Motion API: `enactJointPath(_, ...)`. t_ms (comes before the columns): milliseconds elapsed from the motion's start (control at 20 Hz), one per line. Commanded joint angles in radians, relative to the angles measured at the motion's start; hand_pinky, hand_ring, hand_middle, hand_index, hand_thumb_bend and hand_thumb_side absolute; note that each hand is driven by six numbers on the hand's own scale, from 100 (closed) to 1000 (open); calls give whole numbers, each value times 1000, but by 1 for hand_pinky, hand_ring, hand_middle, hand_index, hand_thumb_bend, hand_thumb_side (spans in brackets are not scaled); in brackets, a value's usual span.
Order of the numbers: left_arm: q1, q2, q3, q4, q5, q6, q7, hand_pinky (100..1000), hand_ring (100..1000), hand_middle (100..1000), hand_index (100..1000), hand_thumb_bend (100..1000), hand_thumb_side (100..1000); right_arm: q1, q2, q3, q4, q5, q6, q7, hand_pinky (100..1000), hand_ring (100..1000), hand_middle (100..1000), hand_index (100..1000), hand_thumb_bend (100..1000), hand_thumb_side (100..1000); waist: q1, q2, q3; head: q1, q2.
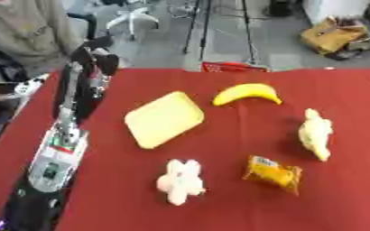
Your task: Pick up objects on the table and place them in the box.
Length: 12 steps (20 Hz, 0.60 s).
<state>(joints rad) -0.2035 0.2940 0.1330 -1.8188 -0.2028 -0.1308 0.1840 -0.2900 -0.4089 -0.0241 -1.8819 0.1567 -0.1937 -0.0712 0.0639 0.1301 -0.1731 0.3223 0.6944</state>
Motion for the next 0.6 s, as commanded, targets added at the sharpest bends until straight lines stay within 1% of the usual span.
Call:
enactJointPath(50,-11,17,8,-19,-3,-1,-5,751,624,756,829,794,850,-10,-15,-6,-9,7,-2,1,751,682,845,942,398,828,2,-19,-1,4,5)
enactJointPath(450,-8,26,14,-19,-20,3,-7,752,625,757,829,793,851,-10,-16,-6,-10,7,-2,2,751,682,845,942,397,828,3,-19,-2,7,4)
enactJointPath(550,5,58,36,-4,-23,8,1,752,625,758,830,790,851,-9,-18,-6,-9,7,-2,2,751,682,845,942,396,828,3,-20,-2,5,6)
enactJointPath(600,10,65,58,11,-12,10,23,743,615,751,823,795,835,-8,-19,-7,-9,7,-2,2,751,681,845,942,396,828,4,-21,1,2,7)
